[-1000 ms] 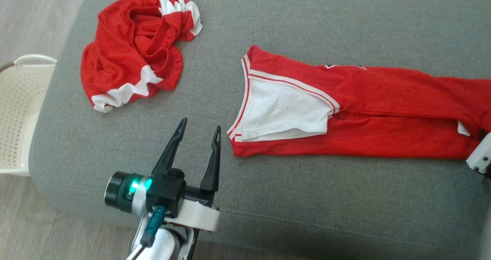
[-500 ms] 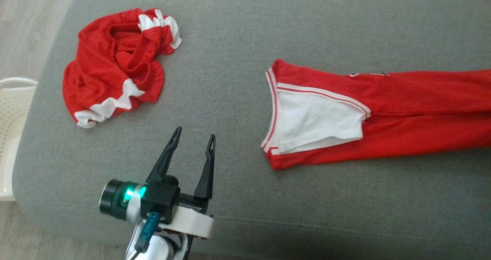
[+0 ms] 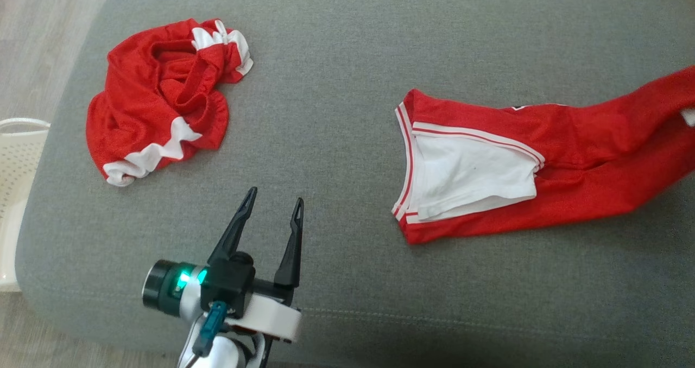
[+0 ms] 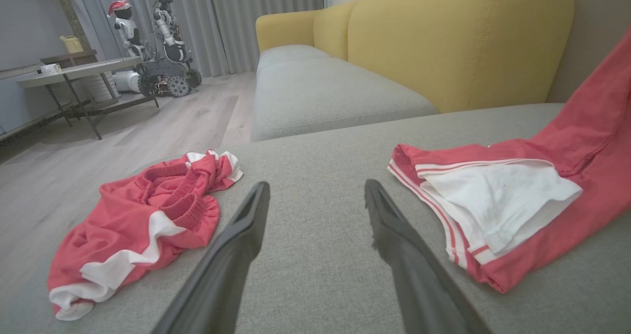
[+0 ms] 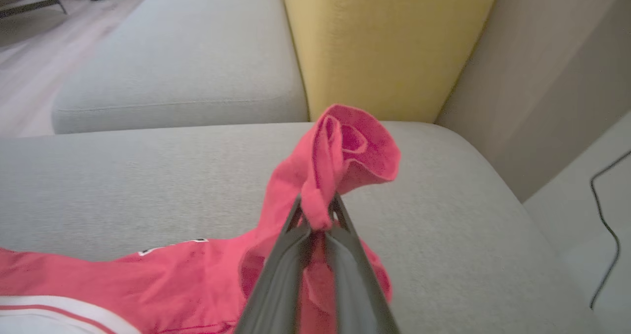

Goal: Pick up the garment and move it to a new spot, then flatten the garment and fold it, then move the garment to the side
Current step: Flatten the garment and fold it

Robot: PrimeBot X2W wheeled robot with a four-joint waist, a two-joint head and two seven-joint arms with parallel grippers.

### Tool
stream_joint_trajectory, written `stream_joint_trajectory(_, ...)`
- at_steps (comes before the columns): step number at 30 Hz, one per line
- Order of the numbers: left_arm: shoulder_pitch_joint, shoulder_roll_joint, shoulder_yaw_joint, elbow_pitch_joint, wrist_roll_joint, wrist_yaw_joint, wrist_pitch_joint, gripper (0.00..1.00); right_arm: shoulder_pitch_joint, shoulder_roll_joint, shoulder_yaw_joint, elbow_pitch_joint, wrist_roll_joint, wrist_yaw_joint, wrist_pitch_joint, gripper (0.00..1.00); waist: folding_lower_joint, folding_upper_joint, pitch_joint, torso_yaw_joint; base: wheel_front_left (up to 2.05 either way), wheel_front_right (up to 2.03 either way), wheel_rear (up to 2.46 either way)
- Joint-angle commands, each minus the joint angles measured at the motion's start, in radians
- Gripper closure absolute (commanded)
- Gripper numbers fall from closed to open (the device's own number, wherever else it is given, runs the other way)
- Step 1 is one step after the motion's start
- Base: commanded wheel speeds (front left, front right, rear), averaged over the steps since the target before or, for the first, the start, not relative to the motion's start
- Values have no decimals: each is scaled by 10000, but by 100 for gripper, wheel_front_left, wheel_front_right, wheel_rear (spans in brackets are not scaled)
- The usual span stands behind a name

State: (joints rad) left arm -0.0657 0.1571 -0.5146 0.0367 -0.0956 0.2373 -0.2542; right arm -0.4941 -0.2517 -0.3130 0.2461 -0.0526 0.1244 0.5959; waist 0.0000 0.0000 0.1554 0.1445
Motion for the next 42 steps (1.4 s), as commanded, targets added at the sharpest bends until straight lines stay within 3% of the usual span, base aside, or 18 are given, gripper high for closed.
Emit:
stream_joint_trajectory(1, -278, -54, 381, -259, 124, -31, -76, 0, -157, 65, 504, -645, 167, 63, 49, 100, 0, 0, -18, 24, 0, 0, 0)
stream_joint_trajectory(17, -336, -301, 445, -56, 240, -325, -76, 0, 758, 1520, 3810, -1560, 1110, 63, 173, 100, 0, 0, 67, 852, 0, 0, 0)
stream_joint_trajectory(29, -347, -490, 531, 44, 302, -428, -76, 0, 1192, 1939, 5542, -272, 1927, 63, -42, 100, 0, 0, 63, 1017, 0, 0, 0)
stream_joint_trajectory(30, -348, -505, 534, 50, 305, -442, -76, 0, 1152, 1960, 5623, -128, 2024, 63, -168, 63, 0, 0, 60, 1020, 0, 0, 0)
stream_joint_trajectory(31, -349, -519, 534, 64, 307, -458, -76, 0, 1113, 1976, 5724, -4, 2157, 63, -310, 0, 0, 0, 50, 1030, 0, 0, 0)
stream_joint_trajectory(35, -313, -569, 553, 144, 301, -504, -76, 0, 1035, 2007, 5751, 142, 2978, 63, -954, 0, 0, 0, -61, 1038, 0, 0, 0)
stream_joint_trajectory(42, -46, -629, 787, 134, 135, -470, -76, 0, 1154, 1717, 4715, -583, 2690, 63, -2936, 0, 0, 0, -474, 888, 0, 0, 0)
